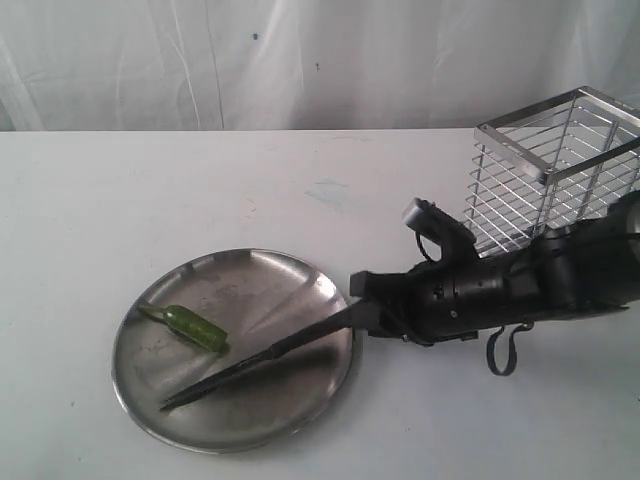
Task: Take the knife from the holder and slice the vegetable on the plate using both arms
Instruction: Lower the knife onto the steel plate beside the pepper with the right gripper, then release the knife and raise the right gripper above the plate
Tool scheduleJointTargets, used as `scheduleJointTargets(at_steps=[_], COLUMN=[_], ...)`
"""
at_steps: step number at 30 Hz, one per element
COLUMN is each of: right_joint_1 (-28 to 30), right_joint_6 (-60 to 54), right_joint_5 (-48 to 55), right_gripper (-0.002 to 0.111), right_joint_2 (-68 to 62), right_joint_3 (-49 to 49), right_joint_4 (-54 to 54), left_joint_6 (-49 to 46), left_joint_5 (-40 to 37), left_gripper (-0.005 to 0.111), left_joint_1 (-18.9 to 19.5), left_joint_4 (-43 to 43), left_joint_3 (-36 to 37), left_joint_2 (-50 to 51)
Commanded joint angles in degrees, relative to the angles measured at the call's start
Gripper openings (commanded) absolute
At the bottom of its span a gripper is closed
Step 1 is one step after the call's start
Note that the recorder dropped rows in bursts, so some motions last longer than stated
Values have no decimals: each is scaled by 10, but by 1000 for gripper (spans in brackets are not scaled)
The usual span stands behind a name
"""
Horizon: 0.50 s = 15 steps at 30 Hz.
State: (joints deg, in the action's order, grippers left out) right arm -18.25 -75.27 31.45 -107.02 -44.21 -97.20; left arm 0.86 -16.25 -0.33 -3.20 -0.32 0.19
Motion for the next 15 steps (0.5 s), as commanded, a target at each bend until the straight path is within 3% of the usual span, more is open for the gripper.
scheduleJointTargets(at_steps=[1, 7, 15], right_joint_1=[0, 0, 0], right_joint_6=[-26, -26, -26], right_joint_5=[-49, -46, 13], right_gripper=[8, 22, 23], right_joint_2=[-5, -5, 43], right_joint_3=[4, 4, 4], right_joint_4=[44, 44, 111], left_joint_6=[0, 0, 0], left_joint_5=[0, 0, 0], left_gripper=[0, 0, 0], left_joint_1=[-3, -3, -3], left_joint_4=[-1, -1, -1], left_joint_3=[3, 3, 3], left_joint_2=[-2, -2, -2])
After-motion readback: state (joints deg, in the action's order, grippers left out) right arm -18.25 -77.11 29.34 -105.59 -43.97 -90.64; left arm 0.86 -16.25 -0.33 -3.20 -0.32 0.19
